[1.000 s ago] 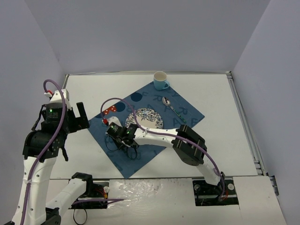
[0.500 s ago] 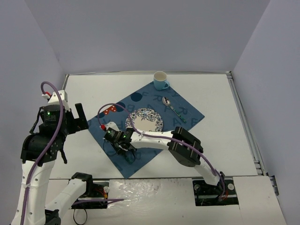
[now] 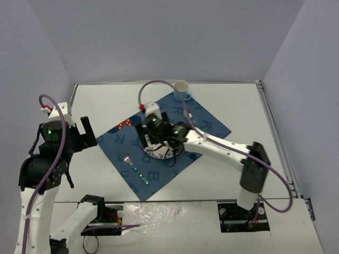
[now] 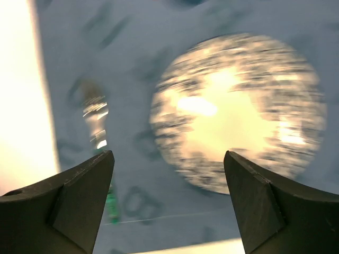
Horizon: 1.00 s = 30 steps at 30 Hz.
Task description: Set the dinner table for one person
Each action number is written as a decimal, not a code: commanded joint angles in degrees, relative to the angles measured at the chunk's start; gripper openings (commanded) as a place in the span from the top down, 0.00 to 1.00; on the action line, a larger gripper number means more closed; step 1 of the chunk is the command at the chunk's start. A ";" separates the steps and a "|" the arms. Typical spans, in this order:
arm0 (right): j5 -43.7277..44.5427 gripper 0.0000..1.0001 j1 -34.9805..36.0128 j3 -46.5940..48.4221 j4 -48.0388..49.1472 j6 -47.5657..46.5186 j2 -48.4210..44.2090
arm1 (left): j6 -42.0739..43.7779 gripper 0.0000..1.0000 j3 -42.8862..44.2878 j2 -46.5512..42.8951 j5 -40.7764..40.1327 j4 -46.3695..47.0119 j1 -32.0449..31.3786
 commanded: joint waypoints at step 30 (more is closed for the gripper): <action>28.89 0.00 -34.08 -27.16 3.76 -16.23 -73.85 | 4.09 0.03 -2.96 -12.09 -5.55 1.34 -0.04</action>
